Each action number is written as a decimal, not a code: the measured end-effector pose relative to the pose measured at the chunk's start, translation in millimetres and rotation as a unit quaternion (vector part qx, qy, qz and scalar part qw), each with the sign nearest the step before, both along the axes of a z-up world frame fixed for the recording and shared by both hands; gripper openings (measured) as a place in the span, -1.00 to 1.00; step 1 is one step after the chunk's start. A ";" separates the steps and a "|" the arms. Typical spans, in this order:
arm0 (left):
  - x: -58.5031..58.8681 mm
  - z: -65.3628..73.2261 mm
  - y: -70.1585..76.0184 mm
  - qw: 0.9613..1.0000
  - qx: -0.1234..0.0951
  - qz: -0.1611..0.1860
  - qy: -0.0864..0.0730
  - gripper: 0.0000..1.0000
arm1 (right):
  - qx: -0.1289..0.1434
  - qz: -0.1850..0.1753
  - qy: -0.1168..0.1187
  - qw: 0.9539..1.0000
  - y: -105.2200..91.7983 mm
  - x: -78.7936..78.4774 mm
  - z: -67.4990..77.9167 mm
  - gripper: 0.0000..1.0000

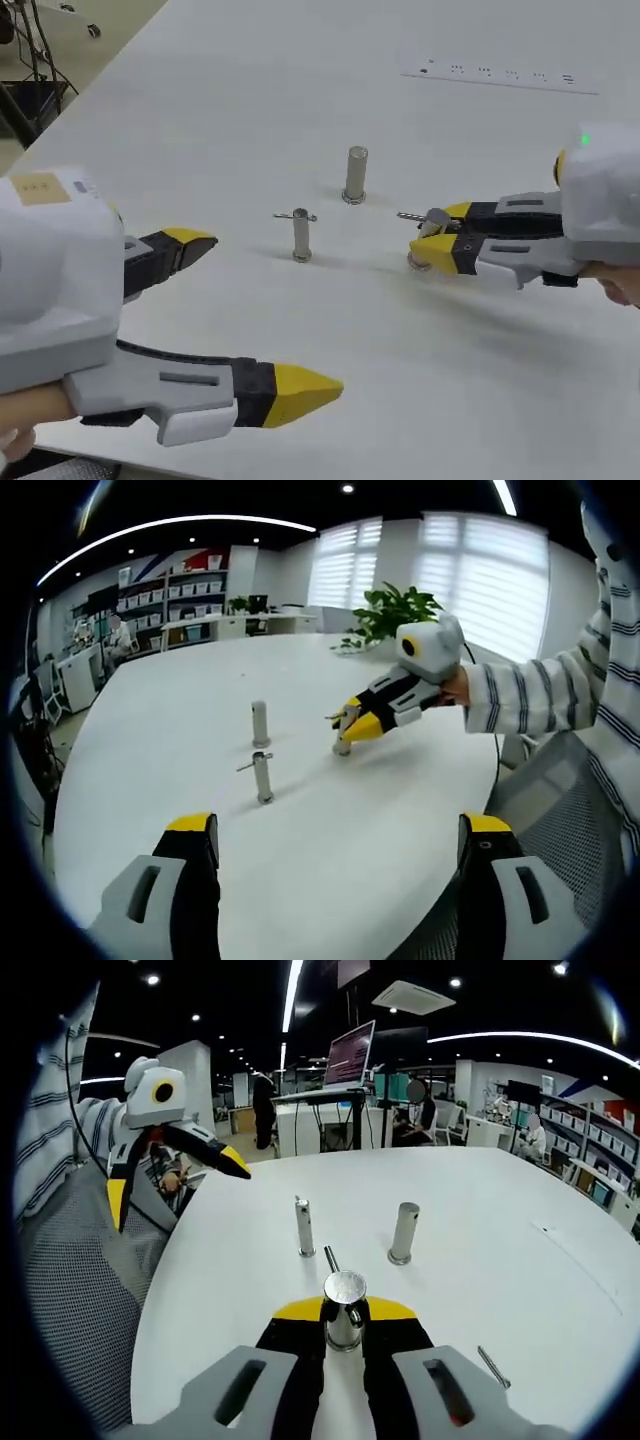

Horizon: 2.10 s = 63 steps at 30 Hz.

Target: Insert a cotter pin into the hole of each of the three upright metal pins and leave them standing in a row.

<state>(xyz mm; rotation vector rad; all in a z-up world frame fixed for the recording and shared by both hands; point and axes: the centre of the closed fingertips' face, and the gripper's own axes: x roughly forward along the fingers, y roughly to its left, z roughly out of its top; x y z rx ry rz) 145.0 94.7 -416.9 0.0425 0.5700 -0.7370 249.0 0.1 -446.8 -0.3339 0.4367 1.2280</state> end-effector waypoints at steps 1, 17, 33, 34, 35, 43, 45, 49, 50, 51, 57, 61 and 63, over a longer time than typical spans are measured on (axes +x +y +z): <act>-0.7 -0.4 0.4 1.000 -0.005 0.001 0.002 0.97 | 0.000 0.000 0.003 1.000 -0.3 0.3 -0.9 -0.84; -5.1 -4.1 0.2 1.000 -0.001 -0.004 0.010 0.97 | 0.004 0.007 0.008 1.000 1.7 -8.6 -16.9 -0.83; -2.9 0.2 -0.9 1.000 -0.006 -0.002 0.012 0.97 | 0.045 -0.029 0.007 0.999 -11.6 -15.6 33.6 0.00; -2.6 1.2 -0.9 1.000 -0.007 -0.003 0.011 0.97 | 0.045 -0.034 0.008 0.998 -17.4 -14.6 34.5 0.01; -2.3 2.3 -1.2 1.000 -0.010 -0.003 0.011 0.97 | 0.045 -0.036 0.008 0.998 -19.8 -15.8 36.2 0.04; 7.1 9.6 1.9 1.000 -0.018 0.003 -0.001 0.97 | 0.048 -0.087 0.035 0.994 -46.0 -35.5 48.1 0.46; 11.1 12.0 2.0 1.000 -0.020 0.004 -0.006 0.97 | 0.061 -0.106 0.045 0.991 -48.2 -40.5 51.7 0.65; 16.0 15.3 0.7 1.000 -0.023 0.005 -0.011 0.91 | 0.055 -0.130 0.047 0.989 -59.3 -47.5 54.1 0.72; 16.6 15.9 0.1 1.000 -0.024 0.005 -0.011 0.90 | 0.053 -0.139 0.046 0.988 -62.6 -49.0 54.6 0.75; 17.3 16.8 -1.0 1.000 -0.027 0.004 -0.013 0.90 | 0.054 -0.145 0.048 0.987 -64.5 -50.3 55.1 0.78; 21.8 18.6 -6.4 0.999 -0.034 -0.004 -0.015 0.89 | 0.058 -0.179 0.072 0.980 -73.8 -59.9 52.3 0.85; 27.4 18.2 -6.9 0.999 -0.030 -0.006 -0.013 0.89 | 0.073 -0.191 0.091 0.975 -76.6 -69.7 52.6 0.92; 30.3 20.1 -8.1 0.999 -0.033 -0.006 -0.016 0.89 | 0.066 -0.200 0.096 0.973 -80.5 -73.8 49.9 0.95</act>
